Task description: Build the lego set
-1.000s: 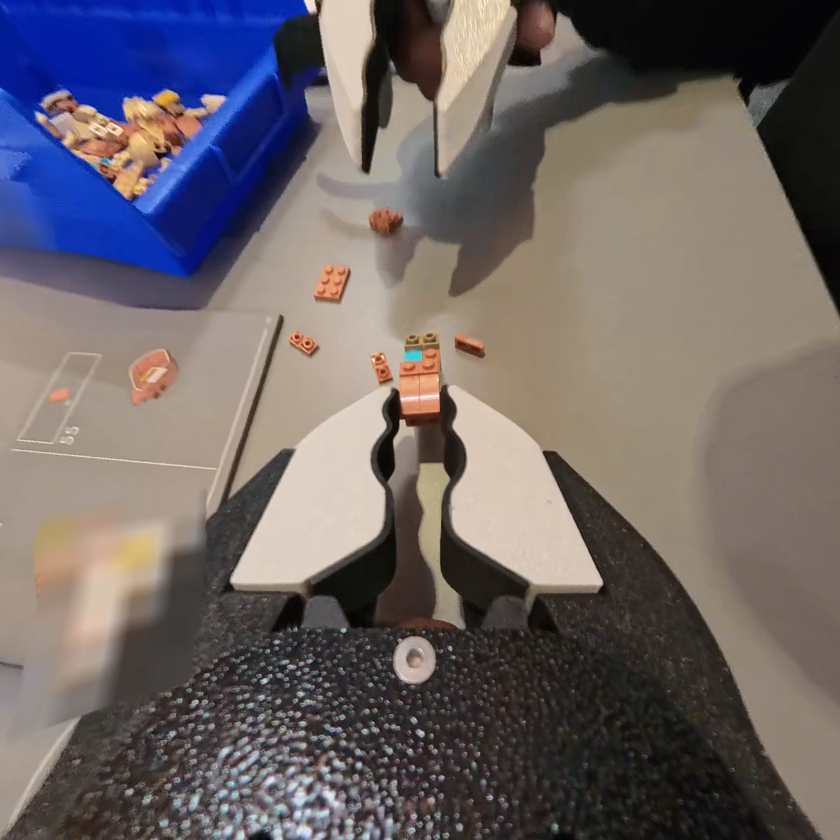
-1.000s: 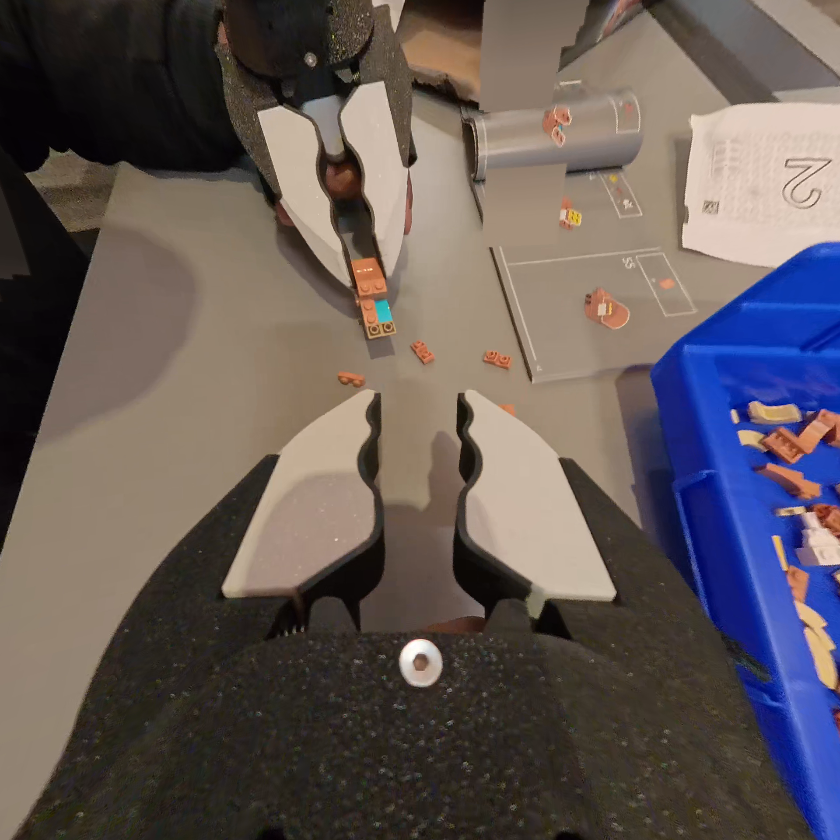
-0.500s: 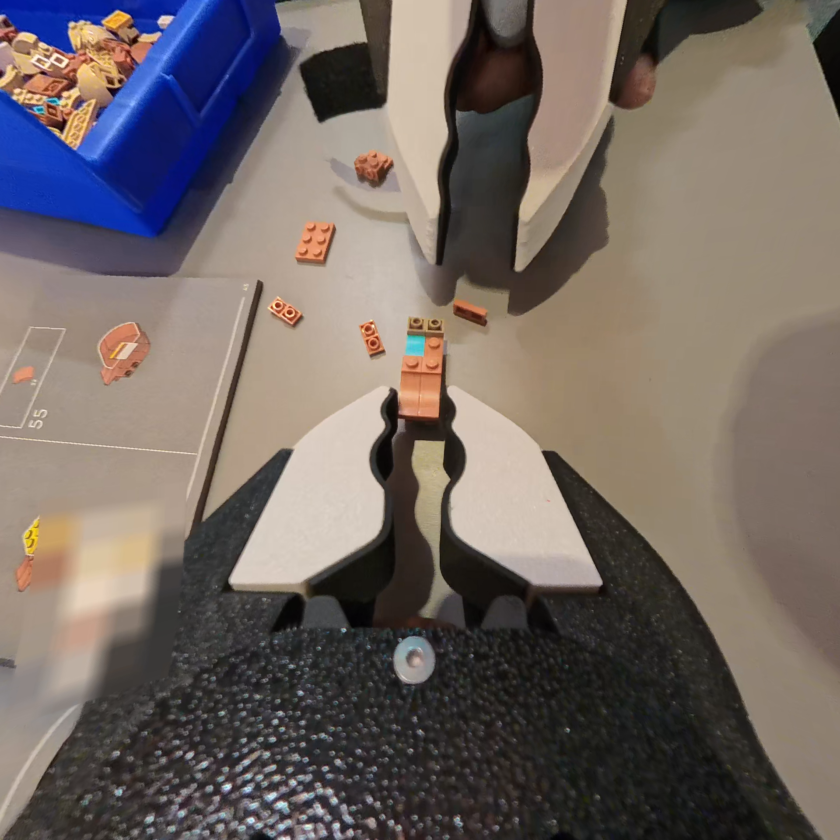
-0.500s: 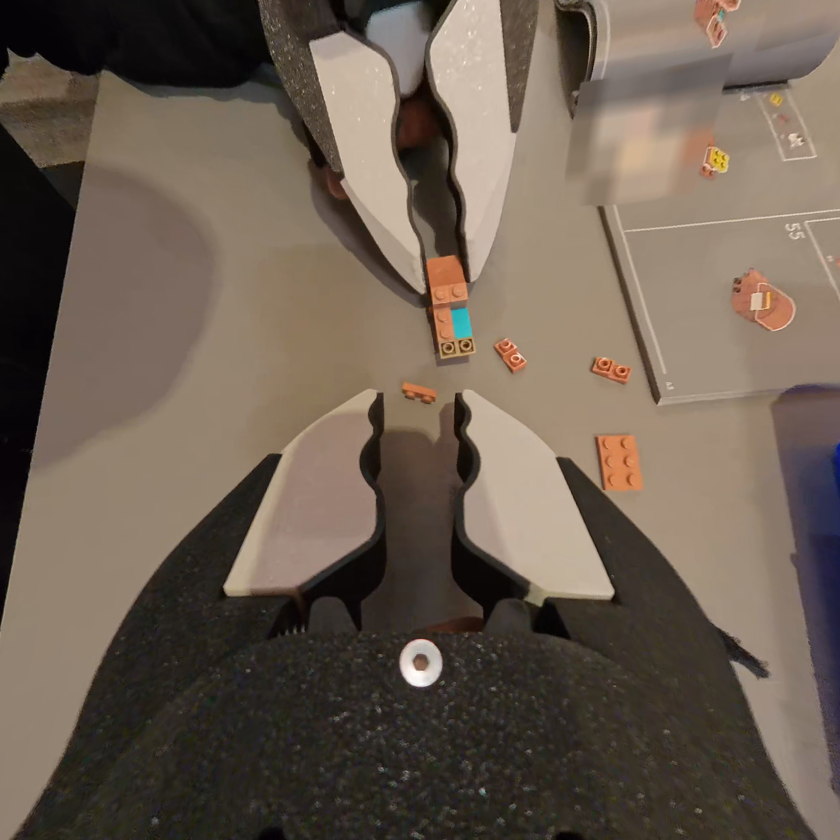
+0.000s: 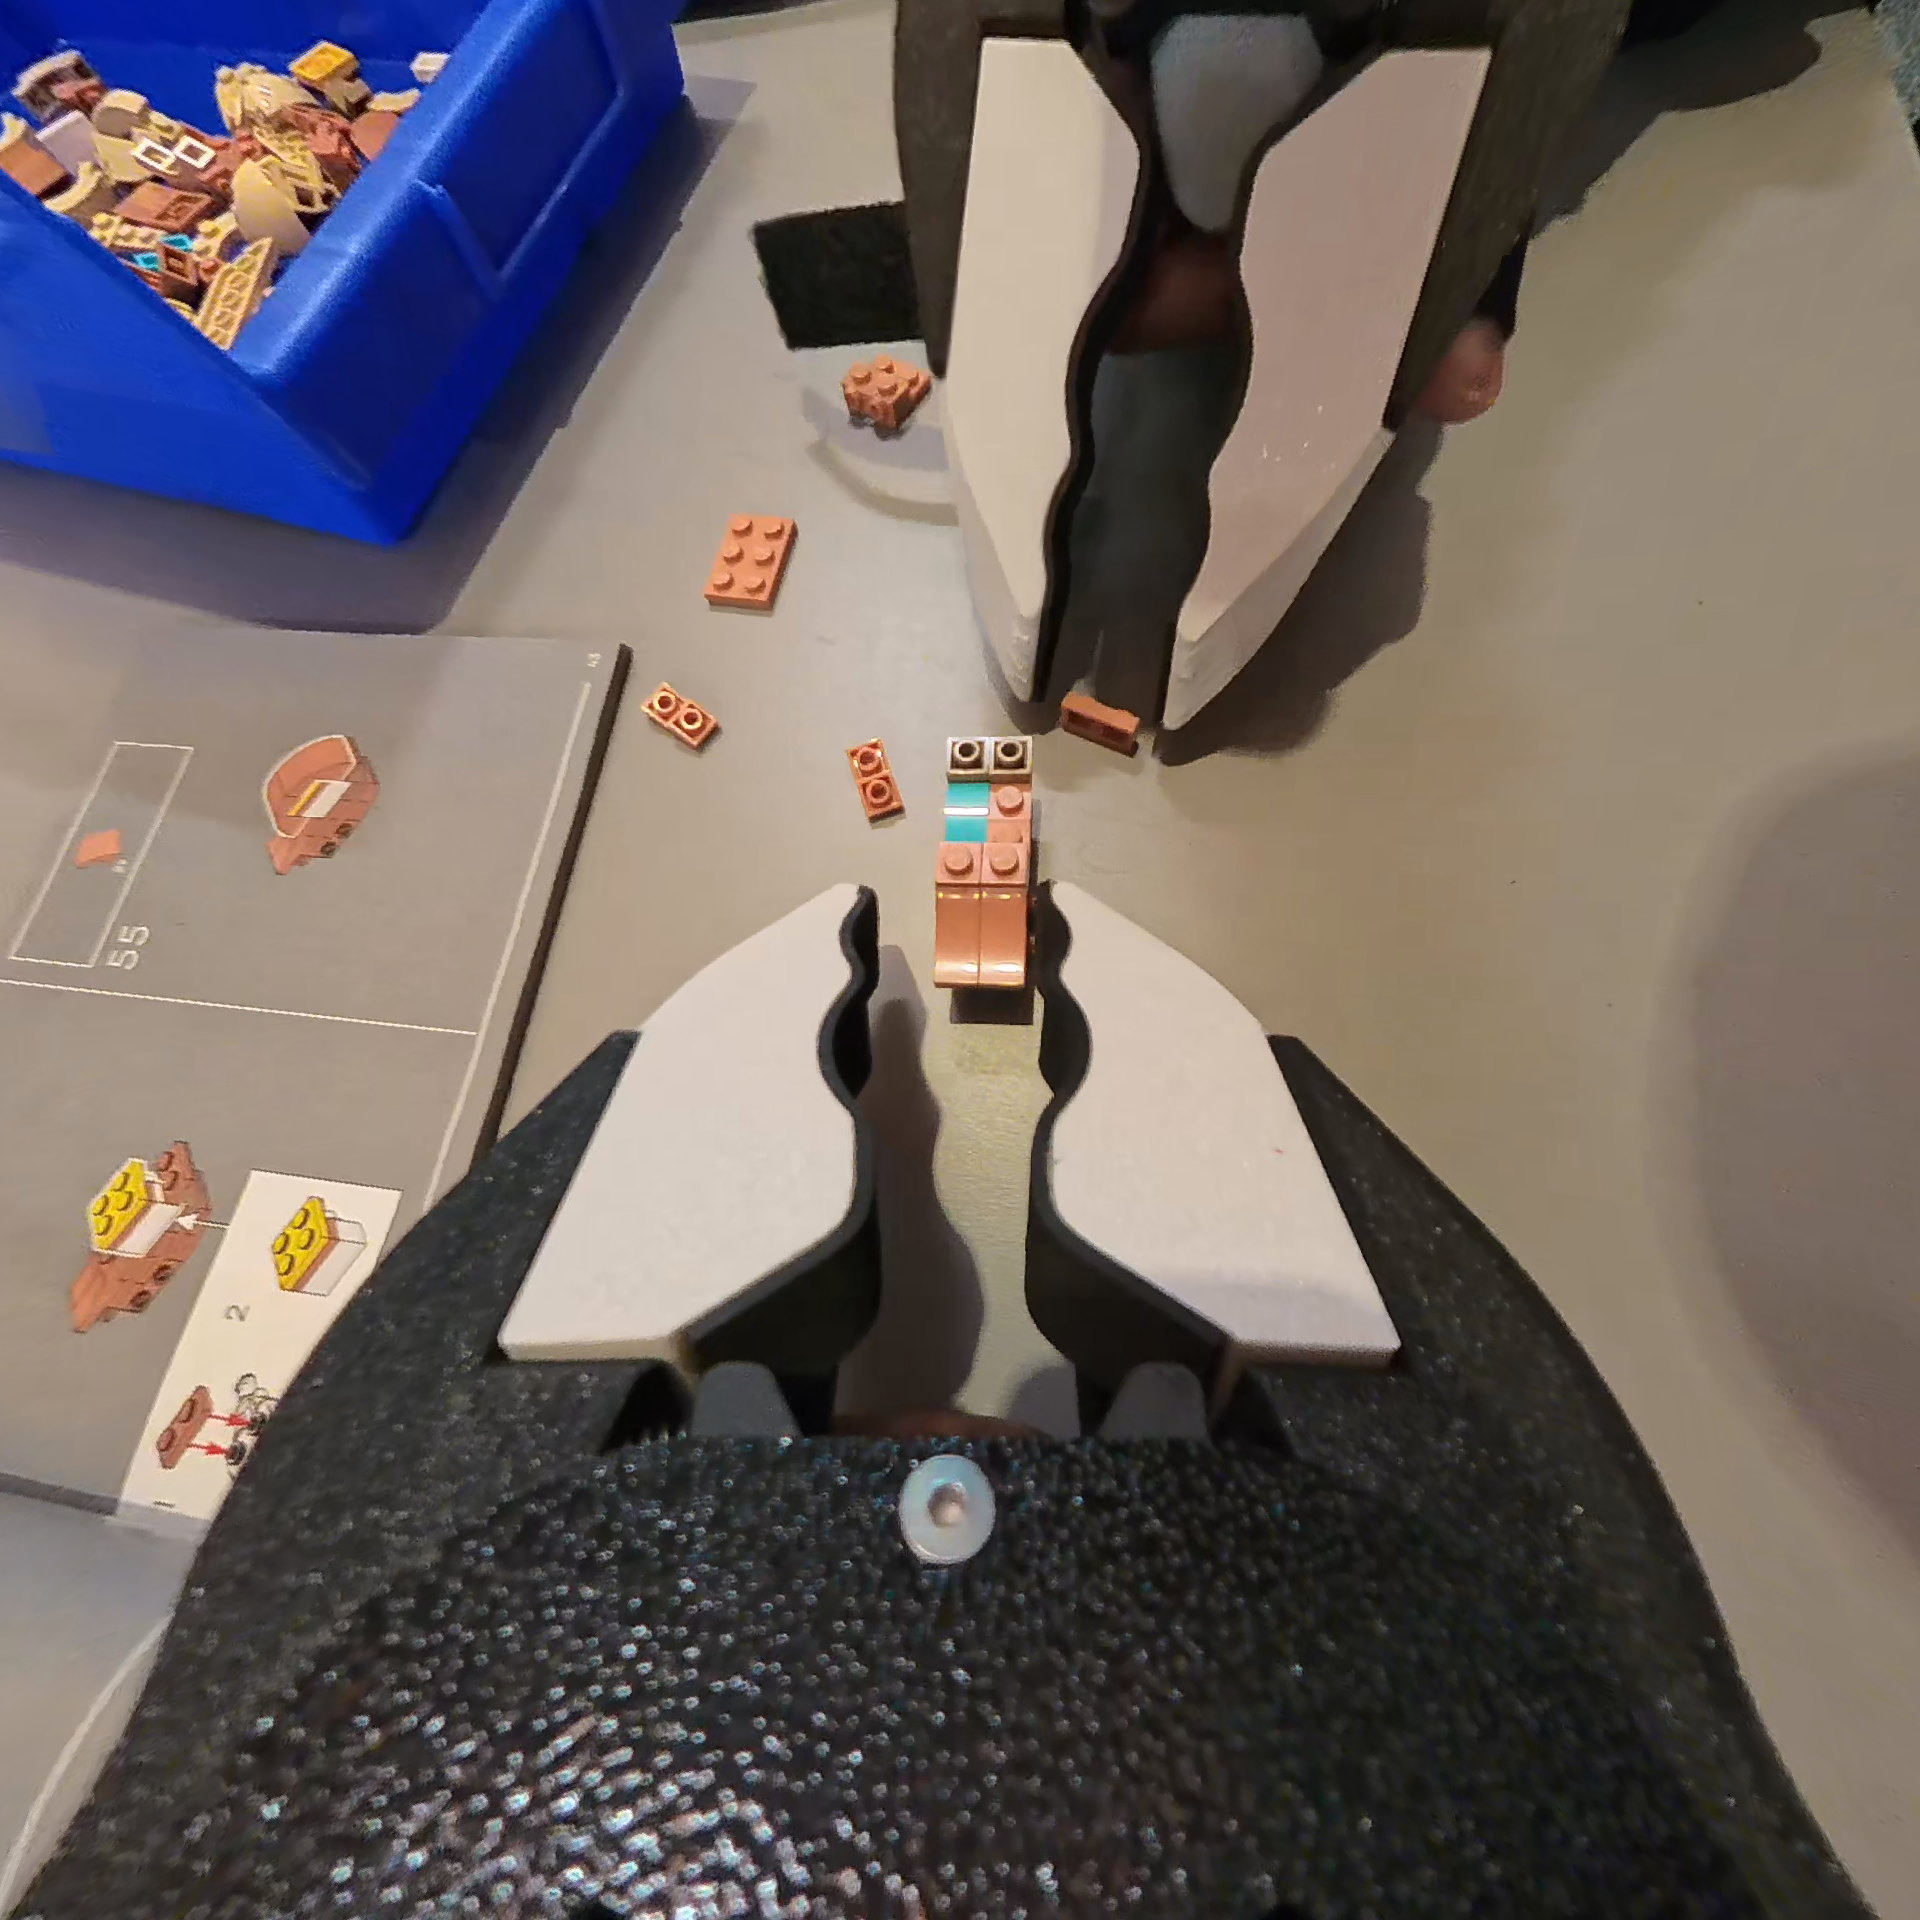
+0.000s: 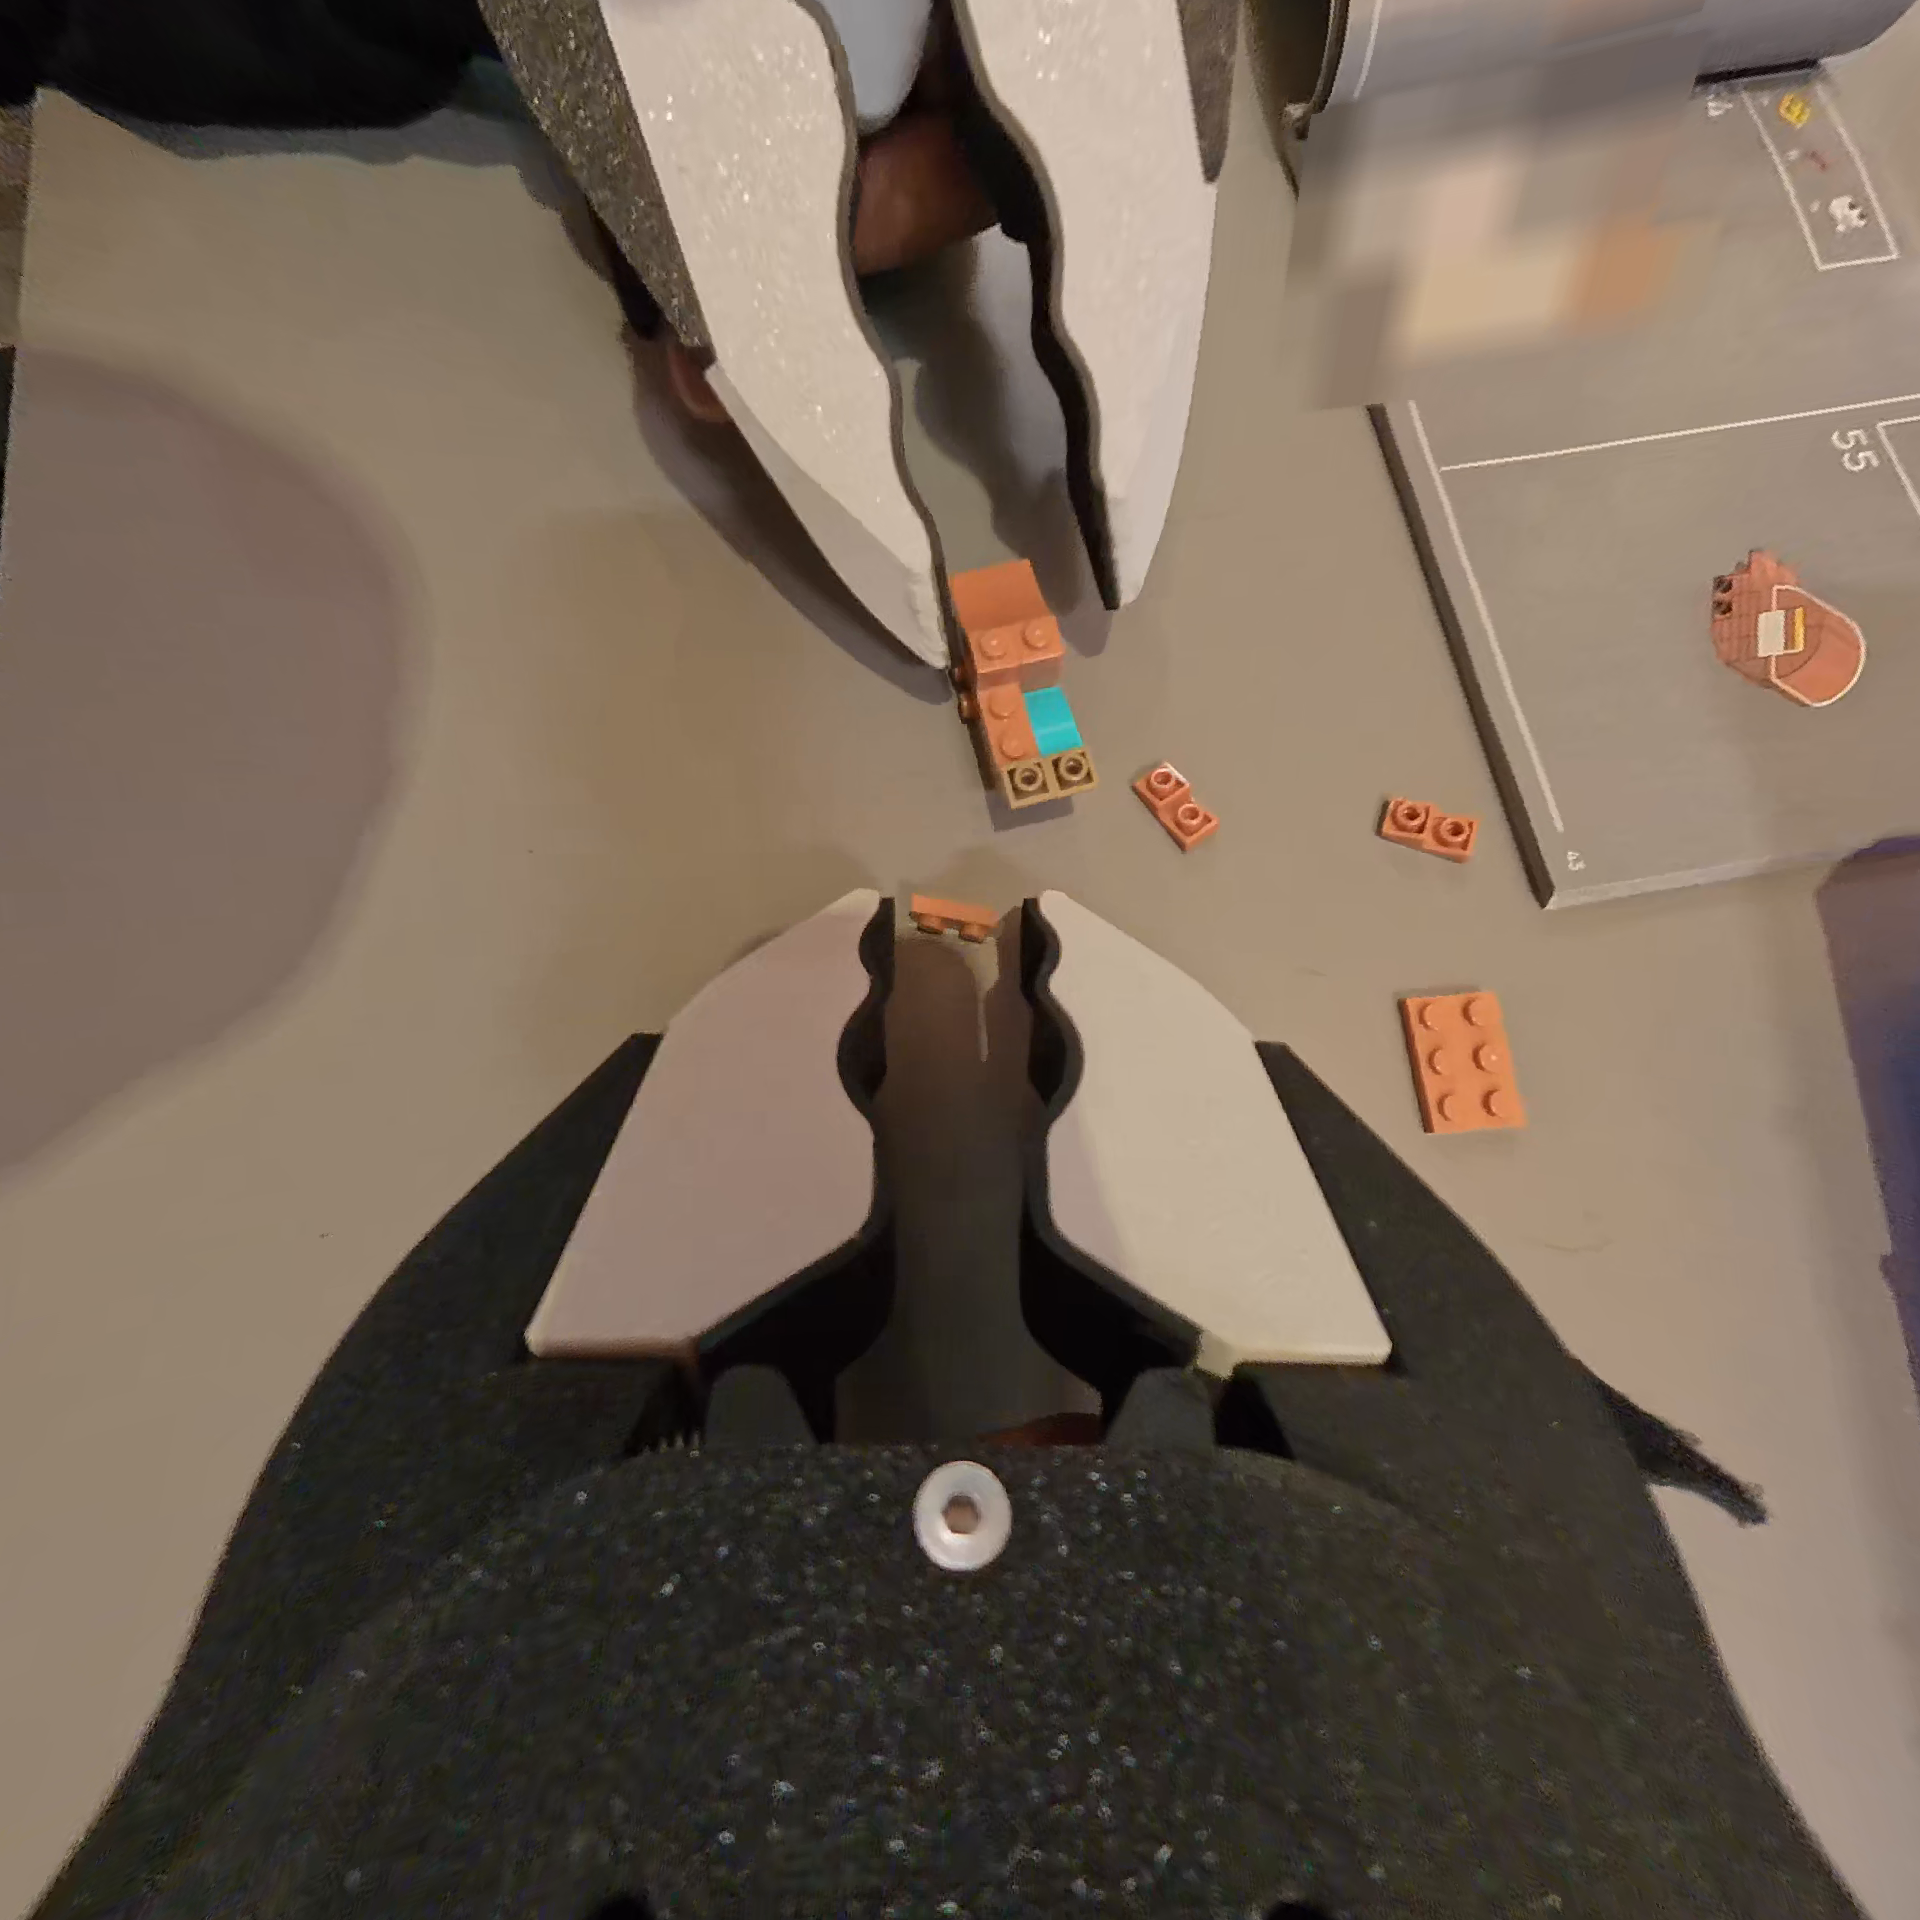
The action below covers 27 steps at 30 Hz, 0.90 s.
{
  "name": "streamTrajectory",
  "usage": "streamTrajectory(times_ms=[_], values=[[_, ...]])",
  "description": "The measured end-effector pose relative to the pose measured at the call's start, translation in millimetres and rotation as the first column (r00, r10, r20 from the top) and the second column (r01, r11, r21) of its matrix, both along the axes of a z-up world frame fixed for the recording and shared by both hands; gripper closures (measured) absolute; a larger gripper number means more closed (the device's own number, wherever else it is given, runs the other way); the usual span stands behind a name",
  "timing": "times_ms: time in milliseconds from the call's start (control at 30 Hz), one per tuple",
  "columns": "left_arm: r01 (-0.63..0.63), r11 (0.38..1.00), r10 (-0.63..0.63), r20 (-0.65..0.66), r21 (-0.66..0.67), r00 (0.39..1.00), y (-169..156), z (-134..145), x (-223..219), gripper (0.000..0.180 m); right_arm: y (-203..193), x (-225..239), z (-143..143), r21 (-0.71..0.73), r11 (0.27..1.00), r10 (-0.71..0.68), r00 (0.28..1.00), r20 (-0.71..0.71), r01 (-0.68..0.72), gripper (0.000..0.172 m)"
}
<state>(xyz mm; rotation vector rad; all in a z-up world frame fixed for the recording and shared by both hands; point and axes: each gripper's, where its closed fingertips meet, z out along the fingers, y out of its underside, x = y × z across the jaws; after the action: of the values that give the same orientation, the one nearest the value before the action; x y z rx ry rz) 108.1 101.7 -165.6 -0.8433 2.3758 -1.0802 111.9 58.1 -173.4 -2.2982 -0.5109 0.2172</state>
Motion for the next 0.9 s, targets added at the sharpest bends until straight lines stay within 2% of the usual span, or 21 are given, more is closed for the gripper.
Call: streamTrajectory(times_ms=[433, 633, 900], values=[[0.032, 0.998, -0.03, 0.04, -0.047, 0.999, -4, 9, 2, 0.151, 1, 0, -4, 0.021, 1.0, 0.007, 0.997, 0.081, -0.009, 0.15], [0.038, 0.994, -0.03, 0.08, -0.099, 0.996, -3, 19, 4, 0.151, 2, 0, -2, 0.017, 1.0, 0.007, 0.999, 0.054, -0.008, 0.151], [0.028, 0.995, -0.021, 0.072, -0.096, 0.997, -3, 17, 5, 0.15, 1, 0, -1, 0.018, 1.0, 0.009, 1.0, 0.022, -0.009, 0.15]])
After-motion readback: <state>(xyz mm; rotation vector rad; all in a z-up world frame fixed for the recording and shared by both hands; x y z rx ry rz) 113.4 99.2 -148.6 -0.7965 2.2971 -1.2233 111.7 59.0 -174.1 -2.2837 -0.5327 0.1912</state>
